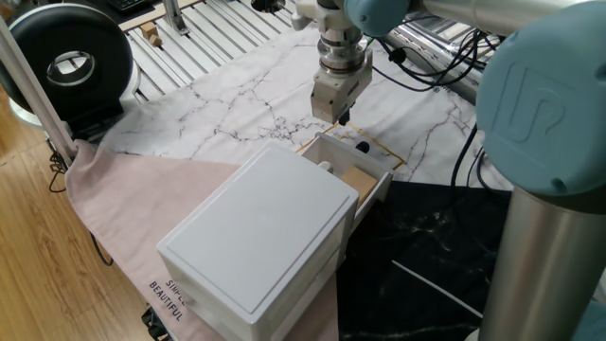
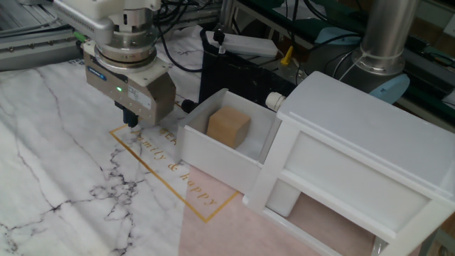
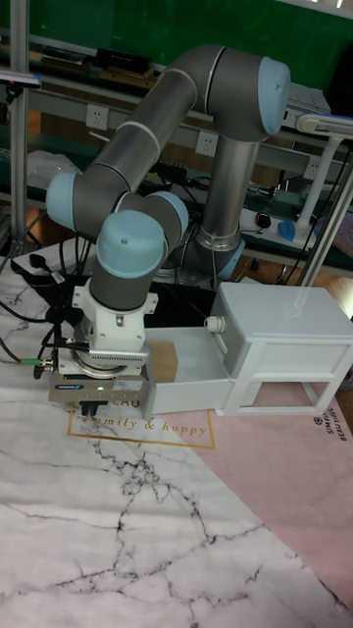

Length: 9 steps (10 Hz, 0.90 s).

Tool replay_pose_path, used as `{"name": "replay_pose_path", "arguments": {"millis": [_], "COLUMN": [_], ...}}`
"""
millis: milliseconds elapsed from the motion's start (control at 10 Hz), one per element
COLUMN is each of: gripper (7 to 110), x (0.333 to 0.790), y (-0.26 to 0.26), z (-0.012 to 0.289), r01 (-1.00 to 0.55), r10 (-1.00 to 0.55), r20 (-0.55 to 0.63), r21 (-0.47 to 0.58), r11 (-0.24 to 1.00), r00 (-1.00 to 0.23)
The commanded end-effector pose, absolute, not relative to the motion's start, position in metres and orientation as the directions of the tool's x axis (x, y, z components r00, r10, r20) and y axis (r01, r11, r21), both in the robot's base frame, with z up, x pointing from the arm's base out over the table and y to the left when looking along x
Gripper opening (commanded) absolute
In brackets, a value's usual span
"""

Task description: Put things in the drawer

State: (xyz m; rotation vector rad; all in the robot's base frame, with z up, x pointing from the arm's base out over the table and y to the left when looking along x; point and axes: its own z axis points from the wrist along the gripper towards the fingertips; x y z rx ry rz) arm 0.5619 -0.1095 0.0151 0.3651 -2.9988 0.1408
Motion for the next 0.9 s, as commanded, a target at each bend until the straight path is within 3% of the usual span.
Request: {"name": "replay_pose_path", "arguments": {"millis": [0, 100, 200, 300, 600, 800], "gripper": [7, 7, 7, 7, 7, 7], "x": [0.573, 0.588, 0.607, 0.603, 0.516, 0.508], "y": [-0.129, -0.097, -0.086, -0.098, -0.112, -0.118], "z": [0.019, 0.014, 0.015, 0.015, 0.026, 0.03], "r01": [-0.255, -0.221, -0.236, -0.239, -0.246, -0.243], "r10": [-0.241, -0.221, -0.238, -0.243, -0.222, -0.208], "r20": [0.099, 0.01, -0.074, -0.049, 0.304, 0.341], "r21": [-0.163, -0.054, -0.028, -0.073, -0.042, -0.062], "r11": [0.953, 0.974, 0.971, 0.968, 0.968, 0.968], "r00": [-0.965, -0.975, -0.969, -0.969, -0.926, -0.917]}}
